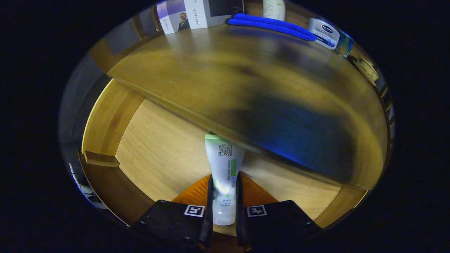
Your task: Pull open the drawer, take out the items inside it, and place them on the countertop above the cabinet.
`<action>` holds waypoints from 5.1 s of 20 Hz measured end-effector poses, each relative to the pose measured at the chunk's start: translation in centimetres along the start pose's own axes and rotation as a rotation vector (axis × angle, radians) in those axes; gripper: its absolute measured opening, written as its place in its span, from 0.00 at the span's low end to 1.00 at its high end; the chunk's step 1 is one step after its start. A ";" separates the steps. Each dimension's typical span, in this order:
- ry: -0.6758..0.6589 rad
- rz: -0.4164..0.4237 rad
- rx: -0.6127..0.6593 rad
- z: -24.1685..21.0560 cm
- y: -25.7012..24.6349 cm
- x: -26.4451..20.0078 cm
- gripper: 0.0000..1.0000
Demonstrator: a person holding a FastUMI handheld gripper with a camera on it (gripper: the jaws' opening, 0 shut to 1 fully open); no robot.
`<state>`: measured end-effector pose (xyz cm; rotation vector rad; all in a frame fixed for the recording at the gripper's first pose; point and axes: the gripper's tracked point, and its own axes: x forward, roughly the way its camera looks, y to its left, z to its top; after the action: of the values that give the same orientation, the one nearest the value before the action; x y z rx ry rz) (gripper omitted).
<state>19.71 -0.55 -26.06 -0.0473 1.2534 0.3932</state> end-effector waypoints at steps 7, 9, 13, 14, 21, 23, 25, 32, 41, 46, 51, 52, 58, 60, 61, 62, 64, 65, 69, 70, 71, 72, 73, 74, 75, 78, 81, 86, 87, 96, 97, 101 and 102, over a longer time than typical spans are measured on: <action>-0.105 0.065 -0.065 0.4 2.9 -4.3 0.29; -0.137 0.074 -0.102 0.1 3.9 -5.8 0.29; -0.215 0.110 -0.117 0.5 5.5 -8.9 0.29; -0.237 0.122 -0.113 0.7 5.7 -9.7 0.29; -0.403 0.097 -0.028 5.2 3.0 -14.6 0.29; -0.436 0.086 0.039 6.9 1.3 -15.3 0.29; -0.470 0.057 0.102 8.7 -0.8 -15.6 0.29; -0.505 -0.028 0.315 12.2 -6.7 -14.4 0.28; -0.465 -0.046 0.434 13.8 -7.7 -11.3 0.32; -0.456 -0.007 0.519 14.2 -7.8 -10.5 0.38; -0.517 0.001 0.540 14.5 -7.7 -10.7 0.57; -0.541 0.003 0.528 14.4 -7.3 -11.6 0.68; -0.806 -0.118 0.389 12.3 -5.1 -17.9 0.98; -0.920 -0.130 0.349 10.8 -3.1 -20.3 0.98; -0.968 -0.131 0.338 9.9 -2.1 -21.2 0.98; -1.013 -0.127 0.321 9.0 -0.9 -22.0 0.98; -1.087 -0.140 0.308 6.9 0.9 -23.1 0.98; -1.128 -0.158 0.300 5.8 1.7 -23.6 0.98; -1.232 -0.252 0.235 1.0 4.0 -24.5 0.98; -1.250 -0.279 0.229 -0.3 4.5 -24.5 0.98; -1.267 -0.300 0.229 -1.6 4.8 -24.6 0.98; -1.288 -0.323 0.226 -2.8 5.2 -24.5 0.98; -1.299 -0.343 0.219 -3.9 5.5 -24.4 0.98; -1.305 -0.358 0.207 -5.0 6.0 -24.3 0.98; -1.299 -0.368 0.198 -6.2 6.5 -23.6 0.98; -1.252 -0.375 0.200 -9.4 7.4 -21.3 0.98; -1.226 -0.376 0.227 -12.0 7.8 -19.6 0.98; -1.169 -0.350 0.270 -14.7 9.1 -16.6 0.98; -1.157 -0.346 0.279 -15.1 9.1 -15.8 0.98; -1.097 -0.410 0.307 -14.2 7.0 -12.0 0.98; -1.093 -0.408 0.306 -14.1 7.0 -11.6 0.98; -1.013 -0.395 0.327 -13.8 6.0 -8.7 0.98; -1.003 -0.400 0.334 -13.7 5.5 -8.2 0.98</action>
<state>3.33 -0.95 -21.82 0.1670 0.2828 -0.1558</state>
